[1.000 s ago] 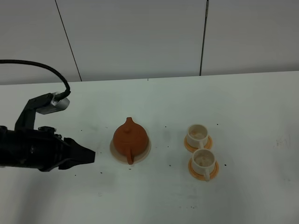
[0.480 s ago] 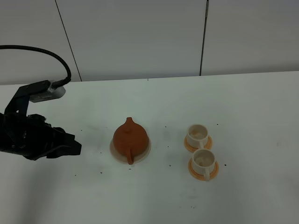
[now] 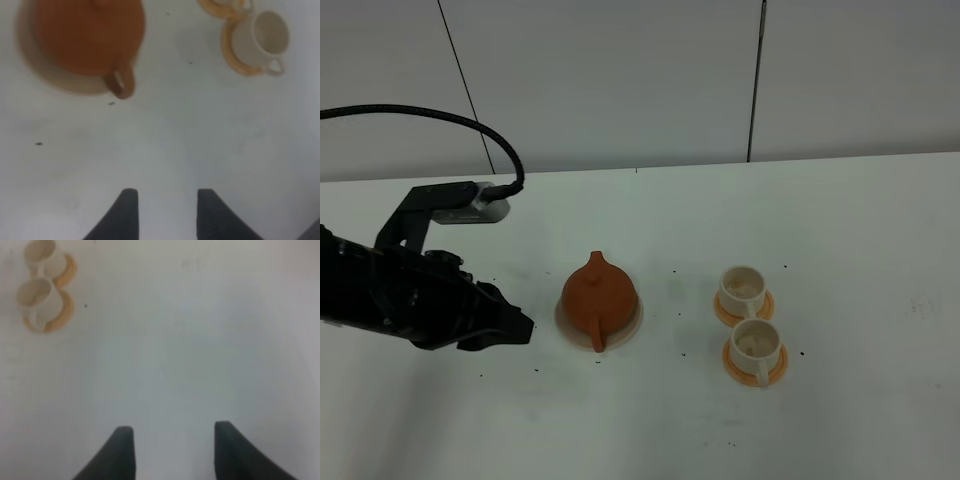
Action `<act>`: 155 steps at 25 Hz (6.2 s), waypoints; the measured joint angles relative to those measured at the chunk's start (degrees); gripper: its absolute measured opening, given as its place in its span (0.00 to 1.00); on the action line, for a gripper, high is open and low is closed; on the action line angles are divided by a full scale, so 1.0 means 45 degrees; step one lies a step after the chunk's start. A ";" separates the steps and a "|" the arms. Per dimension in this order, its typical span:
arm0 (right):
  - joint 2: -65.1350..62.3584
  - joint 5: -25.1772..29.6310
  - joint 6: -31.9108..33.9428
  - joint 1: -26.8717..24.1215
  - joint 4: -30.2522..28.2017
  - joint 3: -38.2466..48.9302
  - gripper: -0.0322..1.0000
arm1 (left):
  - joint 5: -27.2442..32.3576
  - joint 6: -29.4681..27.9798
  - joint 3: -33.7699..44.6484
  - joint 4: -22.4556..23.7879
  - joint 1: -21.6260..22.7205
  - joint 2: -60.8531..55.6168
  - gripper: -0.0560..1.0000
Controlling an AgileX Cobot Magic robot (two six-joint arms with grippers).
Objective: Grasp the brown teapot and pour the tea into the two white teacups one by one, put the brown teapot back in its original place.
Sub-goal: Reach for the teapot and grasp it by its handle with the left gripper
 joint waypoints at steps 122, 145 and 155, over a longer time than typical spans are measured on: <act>-0.1587 -0.0052 0.1220 0.0000 -0.0572 0.0042 0.38 | 0.2588 -1.5593 -0.6899 0.9250 -0.4426 0.6404 0.45; -0.1587 -0.0052 0.1208 0.0000 -0.0572 0.0042 0.38 | 0.1822 -1.5049 -0.6920 0.9433 -0.4414 0.7145 0.45; -0.1587 -0.0062 0.1208 0.0000 -0.0572 0.0042 0.38 | 0.1288 -1.4988 -0.6920 0.9433 -0.4414 0.7299 0.45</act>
